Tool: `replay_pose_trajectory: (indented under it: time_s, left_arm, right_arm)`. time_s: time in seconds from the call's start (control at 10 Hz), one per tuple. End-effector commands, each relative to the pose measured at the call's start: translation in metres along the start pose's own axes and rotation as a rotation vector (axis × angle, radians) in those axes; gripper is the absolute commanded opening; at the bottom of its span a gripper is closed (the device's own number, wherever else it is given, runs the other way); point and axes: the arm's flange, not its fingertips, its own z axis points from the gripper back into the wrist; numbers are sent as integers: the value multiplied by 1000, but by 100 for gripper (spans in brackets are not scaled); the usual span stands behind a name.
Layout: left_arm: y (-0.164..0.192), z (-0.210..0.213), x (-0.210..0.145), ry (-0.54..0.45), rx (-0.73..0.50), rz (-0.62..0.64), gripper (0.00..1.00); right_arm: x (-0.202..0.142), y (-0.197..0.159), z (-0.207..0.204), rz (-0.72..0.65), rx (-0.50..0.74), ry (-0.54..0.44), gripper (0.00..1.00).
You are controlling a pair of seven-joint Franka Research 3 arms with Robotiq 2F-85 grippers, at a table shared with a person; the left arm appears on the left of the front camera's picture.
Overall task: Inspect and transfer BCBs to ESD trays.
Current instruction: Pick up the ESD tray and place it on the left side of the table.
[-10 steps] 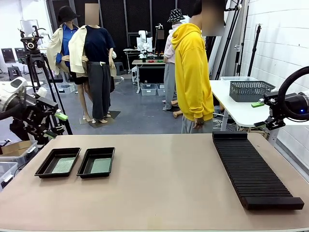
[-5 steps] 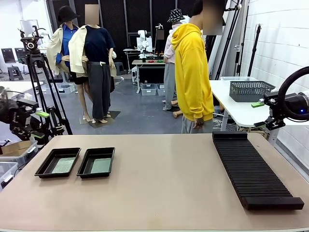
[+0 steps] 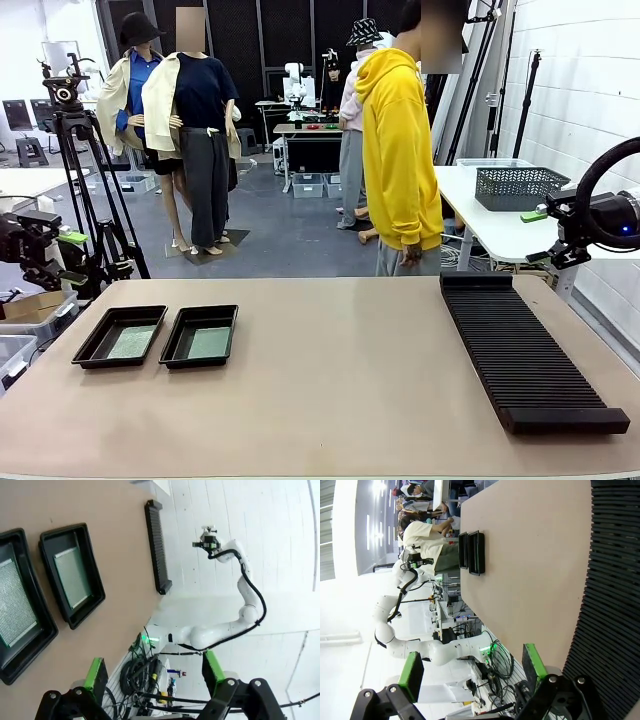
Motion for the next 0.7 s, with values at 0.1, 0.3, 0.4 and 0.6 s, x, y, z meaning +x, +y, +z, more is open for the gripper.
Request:
replay_pose_trajectory:
  time_s: [0.1, 0.3, 0.4, 0.6]
  left_arm:
    - [2, 4, -4, 16, -21, 7, 100]
    - [2, 4, -4, 16, -21, 7, 100]
    - [2, 4, -4, 16, -21, 7, 100]
    - [2, 4, -4, 16, -21, 7, 100]
  right_arm:
    - [-2, 1, -2, -5, 2, 2, 100]
    - [-2, 1, -2, -5, 2, 2, 100]
    - [-2, 1, -2, -5, 2, 2, 100]
    - [-2, 1, -2, -5, 2, 2, 100]
